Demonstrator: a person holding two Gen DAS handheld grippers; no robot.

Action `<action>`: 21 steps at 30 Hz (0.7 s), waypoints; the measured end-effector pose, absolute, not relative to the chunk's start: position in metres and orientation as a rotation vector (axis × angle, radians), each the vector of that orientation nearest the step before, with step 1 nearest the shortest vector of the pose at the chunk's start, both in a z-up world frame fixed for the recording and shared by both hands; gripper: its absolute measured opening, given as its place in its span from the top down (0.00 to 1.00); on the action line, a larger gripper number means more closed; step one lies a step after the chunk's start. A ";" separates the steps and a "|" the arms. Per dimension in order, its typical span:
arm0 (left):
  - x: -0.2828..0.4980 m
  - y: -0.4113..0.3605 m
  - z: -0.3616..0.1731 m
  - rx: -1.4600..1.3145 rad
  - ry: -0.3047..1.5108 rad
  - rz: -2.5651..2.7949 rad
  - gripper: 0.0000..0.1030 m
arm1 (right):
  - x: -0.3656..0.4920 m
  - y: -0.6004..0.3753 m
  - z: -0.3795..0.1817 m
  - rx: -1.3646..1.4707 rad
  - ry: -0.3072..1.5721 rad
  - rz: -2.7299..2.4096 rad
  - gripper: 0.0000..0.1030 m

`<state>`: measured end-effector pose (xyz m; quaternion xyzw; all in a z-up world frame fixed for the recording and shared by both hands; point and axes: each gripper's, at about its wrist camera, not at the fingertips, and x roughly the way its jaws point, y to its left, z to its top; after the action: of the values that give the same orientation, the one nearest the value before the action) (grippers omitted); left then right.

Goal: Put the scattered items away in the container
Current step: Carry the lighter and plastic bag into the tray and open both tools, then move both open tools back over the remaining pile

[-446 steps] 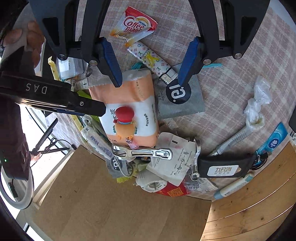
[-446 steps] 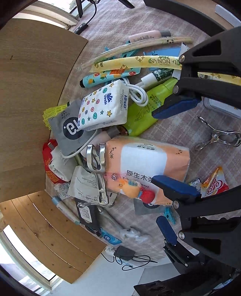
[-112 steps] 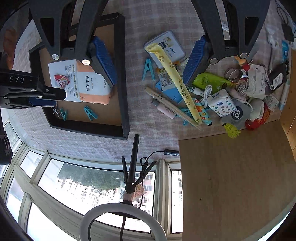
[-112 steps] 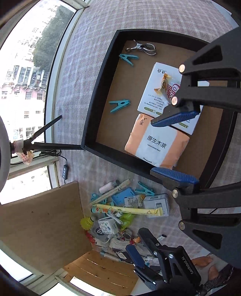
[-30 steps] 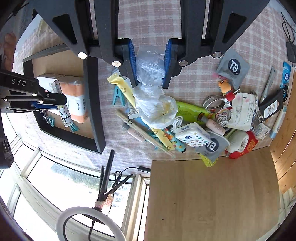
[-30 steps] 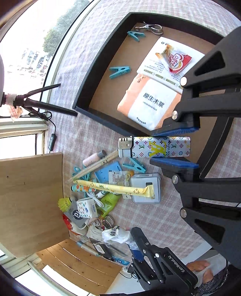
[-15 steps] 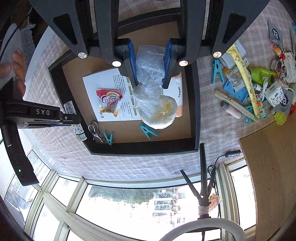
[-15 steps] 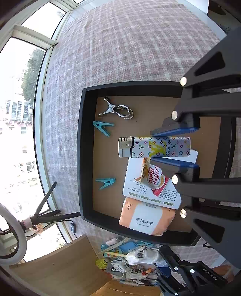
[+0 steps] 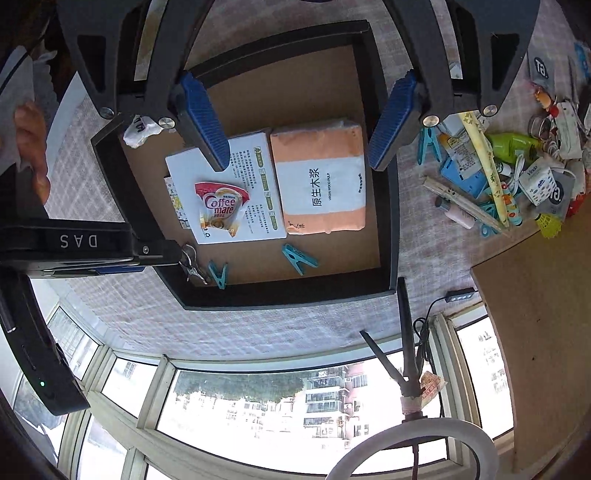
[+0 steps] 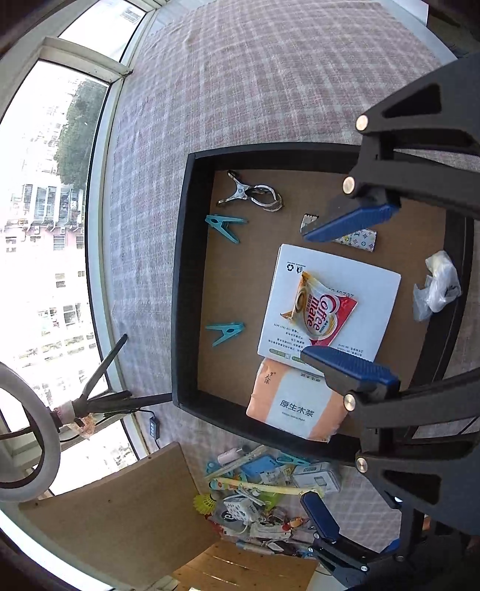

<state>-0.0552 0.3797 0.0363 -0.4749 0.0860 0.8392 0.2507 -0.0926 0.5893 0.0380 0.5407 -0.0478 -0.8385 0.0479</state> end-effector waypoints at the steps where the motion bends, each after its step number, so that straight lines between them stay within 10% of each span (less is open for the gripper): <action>1: -0.057 0.371 0.036 -1.297 0.226 2.300 0.26 | -0.095 0.581 0.038 1.643 -0.146 -2.537 0.44; 21: -0.089 0.072 -0.019 -1.626 0.014 2.586 0.28 | -0.144 0.337 0.019 1.568 0.126 -2.118 0.44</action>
<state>-0.0893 0.0720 -0.0186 -0.5319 0.0047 0.8457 0.0434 -0.1444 0.3367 0.0194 0.5756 0.0462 -0.7776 0.2489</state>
